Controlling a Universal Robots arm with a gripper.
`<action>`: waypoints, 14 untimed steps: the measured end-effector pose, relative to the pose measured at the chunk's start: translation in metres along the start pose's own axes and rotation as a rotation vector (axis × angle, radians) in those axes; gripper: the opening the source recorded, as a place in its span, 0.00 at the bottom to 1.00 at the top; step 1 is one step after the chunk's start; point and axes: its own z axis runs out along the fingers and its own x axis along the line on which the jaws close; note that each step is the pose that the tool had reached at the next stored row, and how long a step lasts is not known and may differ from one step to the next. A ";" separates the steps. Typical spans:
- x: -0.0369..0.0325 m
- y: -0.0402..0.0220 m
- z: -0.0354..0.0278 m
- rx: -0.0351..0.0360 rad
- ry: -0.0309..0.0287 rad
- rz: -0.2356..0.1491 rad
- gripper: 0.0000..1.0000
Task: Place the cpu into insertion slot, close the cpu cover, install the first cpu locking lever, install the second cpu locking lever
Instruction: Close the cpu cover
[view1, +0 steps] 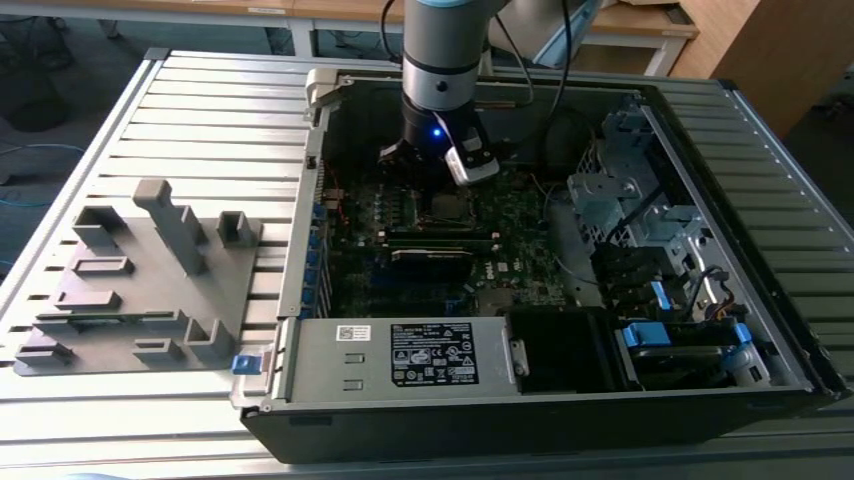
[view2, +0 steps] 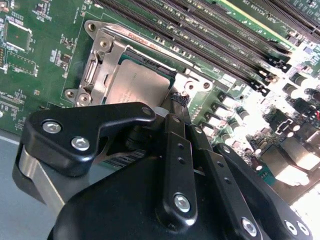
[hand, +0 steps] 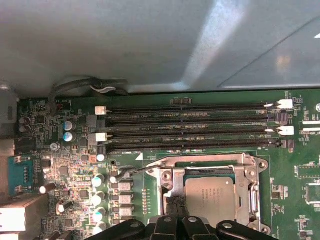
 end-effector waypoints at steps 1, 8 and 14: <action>0.0000 0.0001 0.0002 0.0001 0.0001 -0.005 0.11; 0.0001 0.0000 0.0021 0.0002 0.0003 -0.016 0.11; 0.0001 -0.0001 0.0033 0.0005 0.0006 -0.016 0.11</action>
